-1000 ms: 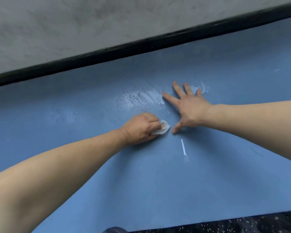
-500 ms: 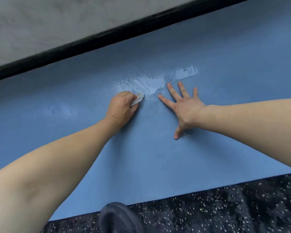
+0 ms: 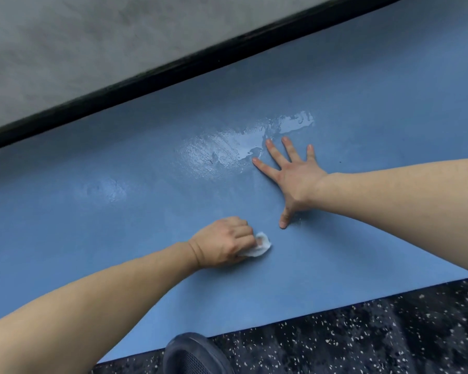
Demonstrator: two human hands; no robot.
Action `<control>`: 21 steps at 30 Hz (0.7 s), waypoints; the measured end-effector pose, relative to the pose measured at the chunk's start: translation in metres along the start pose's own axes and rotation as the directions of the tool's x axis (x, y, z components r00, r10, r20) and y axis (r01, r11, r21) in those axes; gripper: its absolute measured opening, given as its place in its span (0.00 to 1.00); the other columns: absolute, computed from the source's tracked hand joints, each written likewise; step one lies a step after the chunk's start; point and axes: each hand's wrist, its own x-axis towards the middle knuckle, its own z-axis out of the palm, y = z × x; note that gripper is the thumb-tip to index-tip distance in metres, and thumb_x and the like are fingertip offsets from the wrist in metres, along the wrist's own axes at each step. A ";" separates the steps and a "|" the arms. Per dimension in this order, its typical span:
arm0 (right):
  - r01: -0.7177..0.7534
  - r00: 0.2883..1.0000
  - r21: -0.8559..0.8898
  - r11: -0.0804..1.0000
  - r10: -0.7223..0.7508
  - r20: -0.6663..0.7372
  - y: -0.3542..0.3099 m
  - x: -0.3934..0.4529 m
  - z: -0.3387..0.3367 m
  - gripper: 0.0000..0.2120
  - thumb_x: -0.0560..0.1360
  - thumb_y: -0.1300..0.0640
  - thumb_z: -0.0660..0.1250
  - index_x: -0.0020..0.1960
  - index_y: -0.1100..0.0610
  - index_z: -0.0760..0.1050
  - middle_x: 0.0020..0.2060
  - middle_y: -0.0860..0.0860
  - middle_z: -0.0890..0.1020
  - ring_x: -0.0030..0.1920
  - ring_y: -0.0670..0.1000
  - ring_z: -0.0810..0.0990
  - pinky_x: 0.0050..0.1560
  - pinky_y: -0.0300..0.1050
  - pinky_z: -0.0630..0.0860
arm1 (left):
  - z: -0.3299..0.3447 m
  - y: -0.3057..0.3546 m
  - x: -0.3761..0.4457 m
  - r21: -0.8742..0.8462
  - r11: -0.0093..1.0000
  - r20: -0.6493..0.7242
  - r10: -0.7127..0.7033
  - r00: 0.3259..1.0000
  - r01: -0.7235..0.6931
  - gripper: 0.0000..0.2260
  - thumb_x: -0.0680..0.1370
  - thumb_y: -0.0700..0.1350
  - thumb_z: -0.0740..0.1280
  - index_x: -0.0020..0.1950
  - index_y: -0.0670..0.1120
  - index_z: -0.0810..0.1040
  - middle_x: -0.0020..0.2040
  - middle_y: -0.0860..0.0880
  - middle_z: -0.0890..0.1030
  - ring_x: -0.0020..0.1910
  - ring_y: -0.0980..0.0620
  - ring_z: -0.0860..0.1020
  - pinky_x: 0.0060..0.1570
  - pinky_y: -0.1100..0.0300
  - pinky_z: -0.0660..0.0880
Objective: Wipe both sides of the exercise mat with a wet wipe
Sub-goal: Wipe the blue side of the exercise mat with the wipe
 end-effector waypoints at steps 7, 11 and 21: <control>0.076 0.994 0.008 0.997 -0.076 -0.083 0.014 -0.016 0.014 0.73 0.57 0.23 0.76 0.83 0.42 0.31 0.82 0.53 0.28 0.83 0.62 0.31 0.80 0.73 0.45 | 0.002 0.012 -0.009 -0.070 0.991 -0.152 -0.123 0.981 0.113 0.08 0.83 0.44 0.60 0.46 0.43 0.73 0.38 0.44 0.74 0.36 0.43 0.70 0.37 0.51 0.71; 0.050 0.992 0.041 0.998 -0.045 -0.114 0.025 -0.035 0.031 0.71 0.58 0.16 0.68 0.84 0.43 0.33 0.83 0.54 0.31 0.83 0.63 0.33 0.80 0.72 0.44 | 0.012 0.025 -0.020 -0.056 0.986 0.047 0.162 0.986 -0.159 0.03 0.82 0.40 0.64 0.49 0.43 0.73 0.39 0.45 0.73 0.37 0.44 0.69 0.41 0.53 0.69; 0.184 0.977 -0.075 0.980 -0.191 -0.099 -0.007 -0.058 0.063 0.71 0.58 0.18 0.69 0.84 0.43 0.32 0.82 0.56 0.28 0.82 0.65 0.30 0.79 0.74 0.41 | 0.026 0.058 -0.024 -0.025 0.988 0.083 0.151 0.985 -0.150 0.06 0.83 0.41 0.59 0.47 0.45 0.73 0.38 0.47 0.73 0.38 0.45 0.69 0.40 0.52 0.70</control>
